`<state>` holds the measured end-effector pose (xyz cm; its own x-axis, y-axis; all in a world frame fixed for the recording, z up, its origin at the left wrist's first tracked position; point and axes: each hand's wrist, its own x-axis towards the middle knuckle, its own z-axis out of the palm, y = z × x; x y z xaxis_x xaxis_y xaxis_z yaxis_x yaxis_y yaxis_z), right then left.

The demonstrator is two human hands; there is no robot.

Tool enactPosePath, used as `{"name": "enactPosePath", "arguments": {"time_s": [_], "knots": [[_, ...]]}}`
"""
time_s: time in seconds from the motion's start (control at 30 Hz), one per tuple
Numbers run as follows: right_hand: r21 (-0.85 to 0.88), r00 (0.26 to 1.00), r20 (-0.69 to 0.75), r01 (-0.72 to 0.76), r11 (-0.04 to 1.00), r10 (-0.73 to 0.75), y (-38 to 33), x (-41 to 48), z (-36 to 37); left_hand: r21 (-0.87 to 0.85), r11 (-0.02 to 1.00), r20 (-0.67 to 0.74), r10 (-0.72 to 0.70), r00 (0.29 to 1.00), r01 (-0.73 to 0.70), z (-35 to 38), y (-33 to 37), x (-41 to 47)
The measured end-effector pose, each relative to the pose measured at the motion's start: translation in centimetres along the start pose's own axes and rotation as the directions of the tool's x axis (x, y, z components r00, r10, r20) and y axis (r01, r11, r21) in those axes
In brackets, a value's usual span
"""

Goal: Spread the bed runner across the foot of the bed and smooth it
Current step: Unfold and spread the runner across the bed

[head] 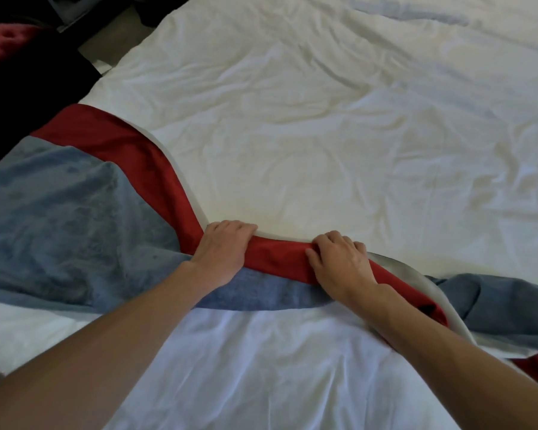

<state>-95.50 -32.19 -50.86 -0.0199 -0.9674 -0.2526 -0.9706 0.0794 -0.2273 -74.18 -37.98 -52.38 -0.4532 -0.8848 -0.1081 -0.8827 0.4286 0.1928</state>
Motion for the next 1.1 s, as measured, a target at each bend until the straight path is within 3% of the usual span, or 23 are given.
{"name": "enactPosePath", "arguments": {"time_s": [0.17, 0.37, 0.53, 0.67, 0.83, 0.9, 0.97, 1.03, 1.1], "knots": [[-0.010, 0.995, 0.069, -0.067, 0.998, 0.067, -0.4, 1.1, 0.8, 0.047, 0.997, 0.193, 0.046, 0.980, -0.056, -0.9, -2.3, 1.5], [-0.021, 0.982, 0.080, -0.170, 0.985, 0.171, -1.0, 2.1, 1.3, 0.269, 0.952, 0.142, 0.107, 0.984, -0.143, 0.9, -2.2, 2.8], [-0.070, 0.988, 0.086, -0.120, 0.990, 0.126, -0.3, 2.4, 1.7, 0.245, 0.941, 0.190, 0.190, 0.963, -0.234, 2.2, -2.4, 3.3], [-0.049, 0.981, 0.083, -0.170, 0.984, 0.174, -1.0, 2.8, 1.7, 0.208, 0.931, 0.247, 0.249, 0.937, -0.302, 2.2, -2.6, 3.2], [0.021, 0.975, -0.033, -0.220, 0.975, 0.220, -1.4, 3.1, 1.2, 0.265, 0.906, 0.241, 0.271, 0.932, -0.331, 2.0, -2.8, 3.9], [0.061, 0.971, -0.071, -0.225, 0.973, 0.229, -1.4, 3.3, 0.9, 0.207, 0.942, 0.154, 0.236, 0.960, -0.265, 1.7, -2.8, 4.2], [0.077, 0.965, -0.101, -0.235, 0.969, 0.242, -0.9, 3.7, 0.4, 0.043, 0.984, 0.048, 0.172, 0.984, -0.174, 1.2, -3.1, 4.7], [0.097, 0.950, -0.151, -0.261, 0.960, 0.273, -0.3, 4.4, -0.3, -0.147, 0.983, 0.036, 0.114, 0.993, -0.108, 0.4, -3.6, 5.4], [0.137, 0.924, -0.192, -0.308, 0.941, 0.331, 0.3, 5.1, -0.9, -0.194, 0.970, 0.087, 0.169, 0.982, -0.150, -0.4, -3.9, 6.1]]}}
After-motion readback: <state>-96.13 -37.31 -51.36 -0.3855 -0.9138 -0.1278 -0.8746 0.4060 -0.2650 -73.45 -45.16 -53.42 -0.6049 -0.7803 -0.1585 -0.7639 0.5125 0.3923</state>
